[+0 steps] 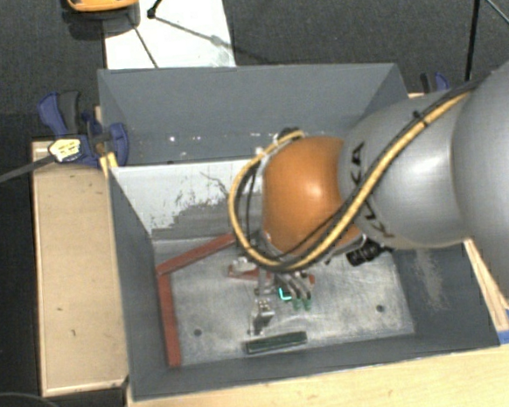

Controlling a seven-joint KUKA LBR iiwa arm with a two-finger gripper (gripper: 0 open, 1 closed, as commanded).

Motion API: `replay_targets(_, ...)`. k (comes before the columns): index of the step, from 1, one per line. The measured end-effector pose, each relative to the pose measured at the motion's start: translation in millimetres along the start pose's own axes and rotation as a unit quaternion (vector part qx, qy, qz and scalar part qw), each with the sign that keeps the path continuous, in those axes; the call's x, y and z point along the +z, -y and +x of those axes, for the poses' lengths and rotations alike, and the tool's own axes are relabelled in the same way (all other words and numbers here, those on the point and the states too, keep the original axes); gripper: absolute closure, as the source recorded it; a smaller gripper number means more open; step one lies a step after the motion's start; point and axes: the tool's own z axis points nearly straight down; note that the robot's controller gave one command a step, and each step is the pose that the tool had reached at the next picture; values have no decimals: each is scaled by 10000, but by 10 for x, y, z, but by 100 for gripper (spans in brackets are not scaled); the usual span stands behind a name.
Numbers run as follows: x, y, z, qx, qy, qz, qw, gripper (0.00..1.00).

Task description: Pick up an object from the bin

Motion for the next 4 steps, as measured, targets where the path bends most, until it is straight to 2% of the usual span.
replay_targets(1, -35, 6, -22, 28, 36, -6, 10000, 0)
replay_targets(2, 475, 429, -710, 455, 66, -15, 9989, 0)
replay_targets(3, 414, 447, -881, -40, 58, -5, 10000, 0)
replay_targets(4, 376, 640, -641, 645, 37, -6, 9979, 0)
